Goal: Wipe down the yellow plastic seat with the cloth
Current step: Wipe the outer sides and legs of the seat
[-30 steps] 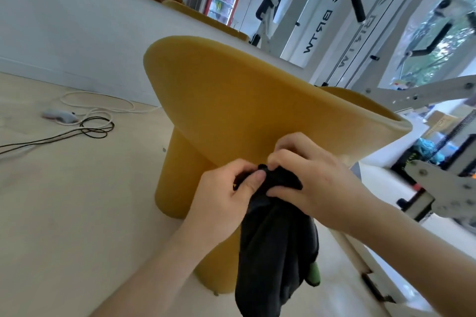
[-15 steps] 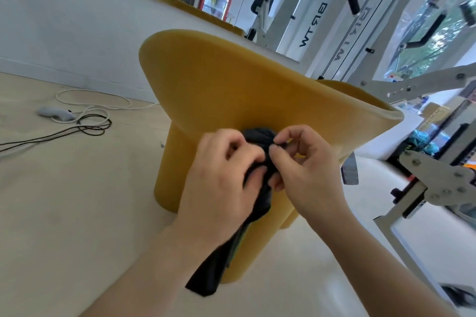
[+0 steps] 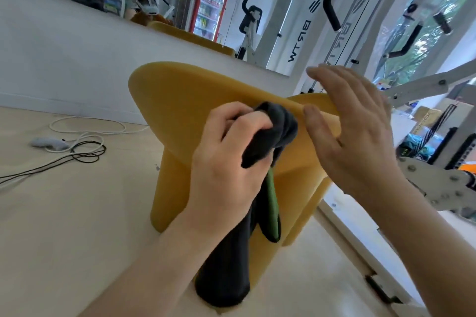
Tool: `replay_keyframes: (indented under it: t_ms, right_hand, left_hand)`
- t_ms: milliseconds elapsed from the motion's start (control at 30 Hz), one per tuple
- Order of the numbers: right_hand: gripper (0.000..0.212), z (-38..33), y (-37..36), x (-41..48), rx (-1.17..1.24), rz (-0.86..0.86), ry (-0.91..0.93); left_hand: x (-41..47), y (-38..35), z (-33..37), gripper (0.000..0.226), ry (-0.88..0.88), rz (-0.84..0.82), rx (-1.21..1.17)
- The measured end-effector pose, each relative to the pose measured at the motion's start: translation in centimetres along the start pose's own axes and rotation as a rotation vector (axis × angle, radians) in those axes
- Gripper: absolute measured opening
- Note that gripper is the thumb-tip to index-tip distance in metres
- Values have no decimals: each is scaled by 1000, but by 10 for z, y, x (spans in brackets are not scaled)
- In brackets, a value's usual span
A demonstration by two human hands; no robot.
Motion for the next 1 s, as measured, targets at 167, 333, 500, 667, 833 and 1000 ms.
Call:
replay_keyframes:
  t_ms: [167,333,500,667,833,1000]
  right_hand:
    - [32,11,-27,11,175,-135,-74]
    - [31,13,-31,10,188,-74,-100]
    - [33,6,-34,9,128,-74,-92]
    - [31,6,-33,9,154,-67,-85]
    - [39,11,-27,23,86,-278,-22]
    - [46,20,-22,41,7,-561,135]
  left_hand:
    - [-12,-49,-35,45,-347,-48,375]
    - [-84,-64,-77,60,-349,-168,532]
    - [-80,-51,-65,43,-326,-185,490]
    - [-30,-57,-38,57,-104,-39,327]
    - [-2,-50,-27,47,-146,-50,177]
    - [11,-28,-43,35,-246,-157,153]
Point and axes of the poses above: each hand's wrist, its own x-axis towards the middle knuckle, its own y-axis out of the back of the hand, z = x × y, the point moved 2 cm from there along x, towards the middle knuckle, and after that the axes turned 2 degrees about x, right-handed, at the moved point
